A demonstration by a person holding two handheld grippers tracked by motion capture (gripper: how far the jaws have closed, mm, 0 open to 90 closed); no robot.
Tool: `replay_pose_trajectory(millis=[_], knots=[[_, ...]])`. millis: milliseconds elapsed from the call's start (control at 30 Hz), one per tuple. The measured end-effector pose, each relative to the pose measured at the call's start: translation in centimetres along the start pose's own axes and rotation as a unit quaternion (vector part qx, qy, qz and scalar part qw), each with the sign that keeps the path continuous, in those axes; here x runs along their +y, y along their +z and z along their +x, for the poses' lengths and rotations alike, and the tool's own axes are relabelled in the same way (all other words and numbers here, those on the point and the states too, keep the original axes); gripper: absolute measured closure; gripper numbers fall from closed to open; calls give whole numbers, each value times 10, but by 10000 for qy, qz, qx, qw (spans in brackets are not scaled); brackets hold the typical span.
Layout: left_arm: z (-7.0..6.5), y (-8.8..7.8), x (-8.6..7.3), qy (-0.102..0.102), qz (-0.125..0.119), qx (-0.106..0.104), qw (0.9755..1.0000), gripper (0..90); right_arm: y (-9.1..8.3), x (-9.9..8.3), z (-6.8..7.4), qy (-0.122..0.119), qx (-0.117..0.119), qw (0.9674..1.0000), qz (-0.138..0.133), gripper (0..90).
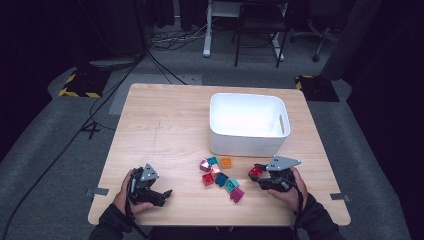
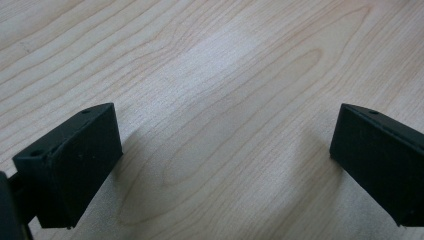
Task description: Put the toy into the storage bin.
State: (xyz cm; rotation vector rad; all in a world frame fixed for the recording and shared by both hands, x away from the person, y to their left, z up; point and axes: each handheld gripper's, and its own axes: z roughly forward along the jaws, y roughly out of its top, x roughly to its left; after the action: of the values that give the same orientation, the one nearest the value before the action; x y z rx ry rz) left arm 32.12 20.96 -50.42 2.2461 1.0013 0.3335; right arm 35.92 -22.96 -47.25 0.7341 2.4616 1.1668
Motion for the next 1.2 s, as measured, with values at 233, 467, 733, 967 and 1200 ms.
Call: replay_pose_trajectory(millis=[233,467,733,967,1200], knots=[[0,0,0,0,0,0,10000,4,-19,8,-3,7,-71,9998,-170,538],[0,0,0,-1,0,-1,10000,4,-38,16,-8,22,-164,9991,-394,541],[0,0,0,0,0,-5,10000,4,-56,22,-16,9,-317,9983,-498,545],[0,0,0,-2,-1,-3,10000,4,-81,40,-22,-88,-438,9968,-670,549],[0,0,0,-1,-1,-3,10000,4,-94,57,-28,-96,-471,9953,-839,554]])
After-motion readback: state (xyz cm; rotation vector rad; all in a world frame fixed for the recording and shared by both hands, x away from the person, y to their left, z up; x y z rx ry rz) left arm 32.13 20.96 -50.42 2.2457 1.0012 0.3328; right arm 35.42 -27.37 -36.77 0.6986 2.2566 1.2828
